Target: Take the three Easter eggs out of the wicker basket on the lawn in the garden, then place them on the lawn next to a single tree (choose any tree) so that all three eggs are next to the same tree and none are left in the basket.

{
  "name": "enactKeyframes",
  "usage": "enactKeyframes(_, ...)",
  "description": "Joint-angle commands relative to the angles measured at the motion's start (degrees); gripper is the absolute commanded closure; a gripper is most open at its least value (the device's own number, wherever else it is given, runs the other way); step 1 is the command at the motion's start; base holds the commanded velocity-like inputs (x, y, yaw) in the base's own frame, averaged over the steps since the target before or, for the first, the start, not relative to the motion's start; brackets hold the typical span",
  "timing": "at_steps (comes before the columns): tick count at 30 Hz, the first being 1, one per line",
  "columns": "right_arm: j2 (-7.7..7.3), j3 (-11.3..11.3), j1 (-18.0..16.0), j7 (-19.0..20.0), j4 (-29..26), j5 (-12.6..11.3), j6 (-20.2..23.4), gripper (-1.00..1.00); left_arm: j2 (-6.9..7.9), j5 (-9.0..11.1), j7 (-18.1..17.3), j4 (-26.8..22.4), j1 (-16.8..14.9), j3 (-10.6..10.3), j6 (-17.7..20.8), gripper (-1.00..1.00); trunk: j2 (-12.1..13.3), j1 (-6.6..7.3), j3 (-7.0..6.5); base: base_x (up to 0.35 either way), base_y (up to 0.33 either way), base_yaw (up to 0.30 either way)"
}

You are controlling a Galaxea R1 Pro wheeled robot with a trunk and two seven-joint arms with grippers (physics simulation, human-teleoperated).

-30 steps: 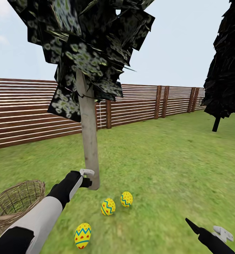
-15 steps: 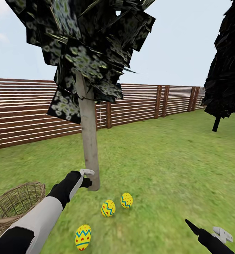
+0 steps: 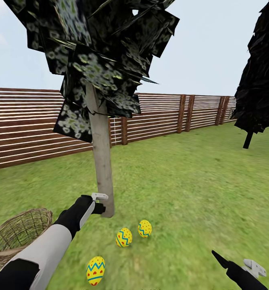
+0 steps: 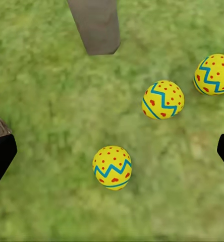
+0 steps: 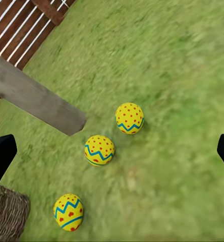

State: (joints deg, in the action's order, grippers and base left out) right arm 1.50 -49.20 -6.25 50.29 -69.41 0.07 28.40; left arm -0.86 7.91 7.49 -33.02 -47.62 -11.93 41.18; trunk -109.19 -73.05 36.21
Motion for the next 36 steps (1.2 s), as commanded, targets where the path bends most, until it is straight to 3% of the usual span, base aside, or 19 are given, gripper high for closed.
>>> enactKeyframes(1, 0.04, -0.2, -0.1, 0.3, 0.0, 0.0, 0.4, -1.00, 0.05, 0.6, 0.5, -0.1, 0.0, -0.3, 0.2, -1.00, 0.4, 0.23, -0.03, 0.000, 0.000, 0.000)
enactKeyframes(14, 0.00, -0.1, -0.1, 0.2, 0.8, 0.0, 0.4, -1.00, 0.07, 0.6, 0.5, 0.0, 0.0, -0.3, 0.2, -1.00, 5.6, 3.09, -1.29, 0.000, 0.000, 0.000)
enactKeyframes(36, 0.08, -0.2, -0.1, 0.3, 0.9, 0.1, 0.3, -1.00, 0.07, 0.6, 0.5, -0.1, 0.0, -0.3, 0.2, -1.00, 14.4, 7.92, -5.10, 0.000, 0.000, 0.000)
